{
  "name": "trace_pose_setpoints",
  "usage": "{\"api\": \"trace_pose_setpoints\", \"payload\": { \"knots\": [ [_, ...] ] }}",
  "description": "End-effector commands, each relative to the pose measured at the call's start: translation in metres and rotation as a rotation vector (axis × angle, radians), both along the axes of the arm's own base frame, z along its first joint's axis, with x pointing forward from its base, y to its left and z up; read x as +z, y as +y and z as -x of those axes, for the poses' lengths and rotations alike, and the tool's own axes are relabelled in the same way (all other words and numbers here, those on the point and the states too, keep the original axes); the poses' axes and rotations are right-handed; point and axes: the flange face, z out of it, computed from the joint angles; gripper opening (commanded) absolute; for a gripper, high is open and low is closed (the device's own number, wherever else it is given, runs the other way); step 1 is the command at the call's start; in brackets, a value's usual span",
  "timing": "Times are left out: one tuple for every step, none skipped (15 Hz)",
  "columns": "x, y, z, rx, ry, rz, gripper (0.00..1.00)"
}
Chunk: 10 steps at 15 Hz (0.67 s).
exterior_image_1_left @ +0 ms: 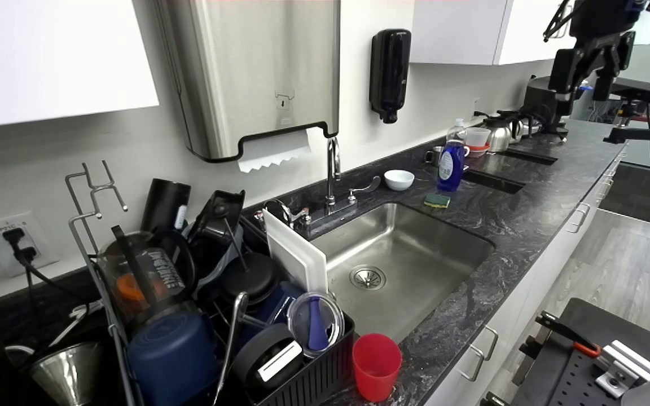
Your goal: Use the sponge to wipe the countertop
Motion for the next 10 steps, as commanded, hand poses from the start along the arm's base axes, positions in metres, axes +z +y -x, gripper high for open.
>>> {"api": "trace_pose_setpoints", "payload": {
  "knots": [
    [0.001, 0.000, 0.000, 0.000, 0.000, 0.000, 1.00],
    [0.001, 0.000, 0.000, 0.000, 0.000, 0.000, 1.00],
    [0.001, 0.000, 0.000, 0.000, 0.000, 0.000, 1.00],
    [0.000, -0.003, -0.005, 0.001, -0.003, 0.000, 1.00],
    [-0.001, -0.008, -0.012, 0.000, 0.002, 0.003, 1.00],
    [-0.001, -0.014, -0.019, 0.001, 0.003, 0.001, 1.00],
    [-0.002, -0.021, -0.026, -0.002, 0.003, 0.003, 1.00],
    [-0.004, -0.028, -0.033, 0.003, -0.001, -0.005, 1.00],
    [-0.006, -0.035, -0.041, 0.001, 0.001, -0.007, 1.00],
    [-0.008, -0.042, -0.049, 0.001, 0.000, -0.012, 1.00]
  ]
}}
